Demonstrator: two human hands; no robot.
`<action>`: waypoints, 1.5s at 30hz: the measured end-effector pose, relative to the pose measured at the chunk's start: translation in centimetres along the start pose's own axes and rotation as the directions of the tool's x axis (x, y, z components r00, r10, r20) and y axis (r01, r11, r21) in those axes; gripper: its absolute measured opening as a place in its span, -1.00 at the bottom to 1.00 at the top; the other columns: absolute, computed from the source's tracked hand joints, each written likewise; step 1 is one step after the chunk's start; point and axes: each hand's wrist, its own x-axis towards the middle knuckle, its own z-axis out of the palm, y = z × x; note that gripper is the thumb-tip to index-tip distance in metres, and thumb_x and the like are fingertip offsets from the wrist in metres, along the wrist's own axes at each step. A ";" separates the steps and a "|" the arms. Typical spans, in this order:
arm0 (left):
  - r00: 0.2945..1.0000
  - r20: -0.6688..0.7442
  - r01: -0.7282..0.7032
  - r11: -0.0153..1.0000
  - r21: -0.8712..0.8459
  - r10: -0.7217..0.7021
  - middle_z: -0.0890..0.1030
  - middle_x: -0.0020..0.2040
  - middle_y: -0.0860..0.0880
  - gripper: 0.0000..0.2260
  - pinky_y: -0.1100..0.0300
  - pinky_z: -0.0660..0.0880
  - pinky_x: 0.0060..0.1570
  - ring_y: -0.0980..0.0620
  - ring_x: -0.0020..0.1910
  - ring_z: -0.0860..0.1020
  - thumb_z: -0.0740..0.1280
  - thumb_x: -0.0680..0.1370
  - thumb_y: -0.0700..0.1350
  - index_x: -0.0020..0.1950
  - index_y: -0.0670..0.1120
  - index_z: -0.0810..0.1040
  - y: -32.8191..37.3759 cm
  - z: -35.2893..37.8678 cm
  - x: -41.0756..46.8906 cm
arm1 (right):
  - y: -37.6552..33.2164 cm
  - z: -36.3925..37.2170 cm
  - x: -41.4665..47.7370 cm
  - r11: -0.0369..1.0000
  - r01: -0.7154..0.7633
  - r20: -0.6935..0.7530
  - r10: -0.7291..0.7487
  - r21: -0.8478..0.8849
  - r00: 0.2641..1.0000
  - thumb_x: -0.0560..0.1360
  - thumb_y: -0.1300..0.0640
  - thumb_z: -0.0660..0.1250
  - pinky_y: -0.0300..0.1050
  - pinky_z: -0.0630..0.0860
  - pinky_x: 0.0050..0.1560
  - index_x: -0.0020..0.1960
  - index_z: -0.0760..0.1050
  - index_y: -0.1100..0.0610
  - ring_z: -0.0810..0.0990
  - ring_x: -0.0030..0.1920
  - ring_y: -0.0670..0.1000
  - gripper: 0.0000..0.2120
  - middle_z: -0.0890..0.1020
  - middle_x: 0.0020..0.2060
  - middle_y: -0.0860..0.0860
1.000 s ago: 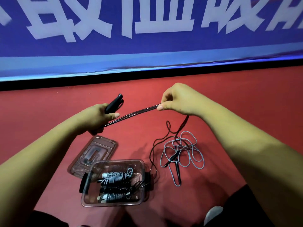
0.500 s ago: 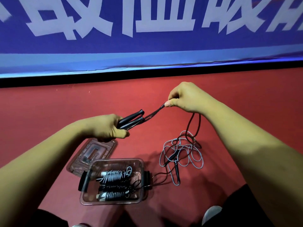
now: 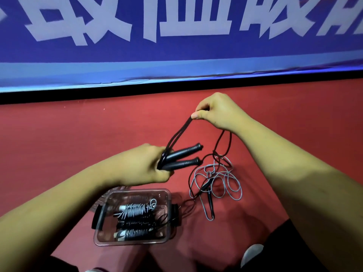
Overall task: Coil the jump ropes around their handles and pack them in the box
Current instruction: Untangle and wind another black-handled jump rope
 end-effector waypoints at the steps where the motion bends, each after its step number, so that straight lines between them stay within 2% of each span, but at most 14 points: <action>1: 0.997 -0.073 -0.013 0.999 -0.037 0.010 0.55 -0.33 0.07 -0.85 0.37 0.33 -0.39 0.21 -0.41 0.45 0.44 0.49 -0.08 0.00 -0.03 0.53 0.2 -0.4 -0.3 | 0.2 0.3 0.0 1.000 -0.008 0.015 0.008 0.003 1.000 0.45 -0.04 0.46 -0.20 0.39 -0.26 -0.17 0.69 0.07 0.50 -0.29 -0.03 -0.83 0.64 -0.34 0.00; 5: 0.956 -0.288 -0.042 0.947 -0.320 -0.055 0.50 -0.36 0.15 -0.78 0.34 0.36 -0.38 0.23 -0.43 0.41 0.48 0.49 -0.13 0.08 0.03 0.54 0.2 -1.6 -0.6 | 0.5 1.9 -0.4 0.999 -0.044 0.108 0.044 -0.001 0.993 0.50 -0.01 0.42 -0.29 0.28 -0.39 -0.20 0.67 0.08 0.40 -0.46 -0.15 -0.80 0.52 -0.47 -0.10; 11: 0.804 -0.423 0.036 0.744 -0.667 -0.418 0.36 -0.55 0.03 -0.85 0.31 0.17 -0.56 0.07 -0.60 0.26 0.39 0.52 -0.31 -0.17 -0.17 0.45 -3.7 -3.9 0.8 | -2.0 3.5 -0.8 0.998 -0.039 0.166 0.030 0.049 0.986 0.56 -0.05 0.33 -0.29 0.28 -0.42 -0.22 0.65 0.08 0.34 -0.48 -0.14 -0.72 0.45 -0.48 -0.09; 16: 0.651 -0.472 0.159 0.715 -0.681 -0.594 0.37 -0.50 -0.06 -0.90 0.31 0.19 -0.59 0.06 -0.64 0.28 0.34 0.49 -0.35 -0.15 -0.21 0.45 -8.0 -5.8 1.4 | -5.8 5.0 -1.9 0.994 0.008 0.251 -0.037 0.113 0.967 0.60 0.10 0.28 -0.36 0.23 -0.45 -0.06 0.65 0.13 0.31 -0.45 -0.13 -0.80 0.39 -0.47 -0.09; 19: 0.612 -0.534 0.278 0.791 -0.545 -0.583 0.43 -0.42 -0.12 -0.94 0.26 0.28 -0.57 -0.01 -0.57 0.35 0.31 0.48 -0.34 -0.09 -0.21 0.52 -9.7 -5.8 1.5 | -7.6 5.5 -2.6 0.992 -0.004 0.299 -0.034 0.126 0.954 0.60 0.12 0.27 -0.21 0.25 -0.39 -0.03 0.64 0.15 0.29 -0.44 -0.08 -0.81 0.38 -0.46 -0.06; 21: 0.612 -0.565 0.382 0.833 -0.400 -0.553 0.45 -0.44 -0.14 -0.97 0.22 0.34 -0.50 -0.06 -0.54 0.38 0.32 0.47 -0.30 -0.12 -0.22 0.54 -10.3 -5.4 1.5 | -8.5 5.6 -3.2 0.990 -0.014 0.326 -0.031 0.137 0.945 0.61 0.11 0.26 -0.16 0.24 -0.40 -0.02 0.64 0.14 0.29 -0.45 -0.06 -0.80 0.36 -0.48 -0.05; 24: 0.617 -0.525 0.510 0.806 -0.301 -0.586 0.49 -0.45 -0.18 -0.96 0.15 0.43 -0.46 -0.11 -0.53 0.45 0.33 0.46 -0.28 -0.14 -0.26 0.53 -10.8 -4.5 2.0 | -9.8 5.8 -4.3 0.991 -0.021 0.371 -0.029 0.131 0.928 0.62 0.07 0.23 -0.16 0.22 -0.43 -0.02 0.62 0.13 0.31 -0.45 -0.05 -0.78 0.42 -0.45 -0.04; 27: 0.620 -0.502 0.613 0.772 -0.170 -0.603 0.60 -0.30 -0.31 -0.88 0.01 0.53 -0.33 -0.25 -0.35 0.60 0.34 0.44 -0.27 -0.10 -0.32 0.55 -11.6 -3.8 2.3 | -10.3 6.5 -5.7 0.993 -0.011 0.408 -0.040 0.121 0.912 0.59 0.08 0.25 -0.16 0.32 -0.41 -0.07 0.61 0.10 0.39 -0.43 0.01 -0.81 0.53 -0.38 0.03; 30: 0.646 -0.477 0.672 0.740 -0.015 -0.597 0.59 -0.24 -0.37 -0.83 0.06 0.47 -0.28 -0.29 -0.28 0.59 0.33 0.46 -0.29 -0.02 -0.38 0.51 -12.1 -3.2 2.4 | -10.1 7.0 -6.5 0.987 -0.030 0.425 -0.042 0.161 0.904 0.57 0.07 0.27 -0.07 0.43 -0.34 -0.13 0.59 0.09 0.41 -0.38 0.02 -0.82 0.55 -0.36 0.07; 34: 0.704 -0.359 0.698 0.690 0.192 -0.612 0.62 -0.21 -0.23 -0.73 0.10 0.47 -0.27 -0.19 -0.28 0.57 0.33 0.48 -0.21 0.16 -0.23 0.60 -12.3 -0.3 2.4 | -9.8 5.4 -5.7 0.989 0.000 0.387 -0.059 0.148 0.920 0.57 0.05 0.29 -0.18 0.31 -0.41 -0.14 0.61 0.15 0.35 -0.43 -0.01 -0.78 0.47 -0.41 0.02; 39: 0.850 -0.099 0.513 0.771 0.378 -0.517 0.64 -0.13 -0.13 -0.69 0.07 0.56 -0.14 -0.15 -0.12 0.61 0.40 0.47 0.06 0.05 -0.15 0.55 -9.4 3.4 2.6 | -8.6 3.8 -4.2 0.994 -0.010 0.230 -0.015 0.110 0.973 0.52 0.10 0.35 -0.16 0.34 -0.35 -0.18 0.66 0.14 0.44 -0.39 -0.02 -0.82 0.53 -0.43 -0.01; 41: 0.889 0.053 0.407 0.839 0.361 -0.454 0.67 -0.06 -0.09 -0.60 0.15 0.51 -0.16 -0.10 -0.09 0.61 0.44 0.42 0.22 0.00 -0.08 0.54 -7.2 4.1 2.7 | -7.6 3.0 -3.3 0.992 -0.034 0.163 0.014 0.120 0.987 0.53 0.11 0.36 -0.30 0.33 -0.37 -0.16 0.67 0.17 0.46 -0.37 -0.09 -0.82 0.56 -0.40 -0.05; 43: 0.907 0.165 0.335 0.902 0.271 -0.387 0.65 -0.16 -0.02 -0.50 0.22 0.45 -0.23 -0.04 -0.17 0.58 0.38 0.39 0.39 -0.08 -0.05 0.52 -4.8 4.6 2.4 | -6.6 2.3 -2.6 0.992 -0.059 0.123 0.045 0.115 0.991 0.53 0.11 0.37 -0.44 0.28 -0.41 -0.14 0.67 0.17 0.44 -0.39 -0.16 -0.83 0.55 -0.39 -0.07; 45: 0.922 0.230 0.265 0.940 0.215 -0.313 0.54 -0.33 0.05 -0.51 0.27 0.38 -0.38 0.01 -0.32 0.51 0.30 0.44 0.41 -0.23 -0.03 0.46 -3.0 4.9 2.0 | -5.9 2.6 -2.1 0.993 -0.069 0.123 0.057 0.095 0.991 0.53 0.11 0.37 -0.30 0.37 -0.31 -0.12 0.68 0.16 0.52 -0.29 -0.07 -0.84 0.62 -0.30 0.00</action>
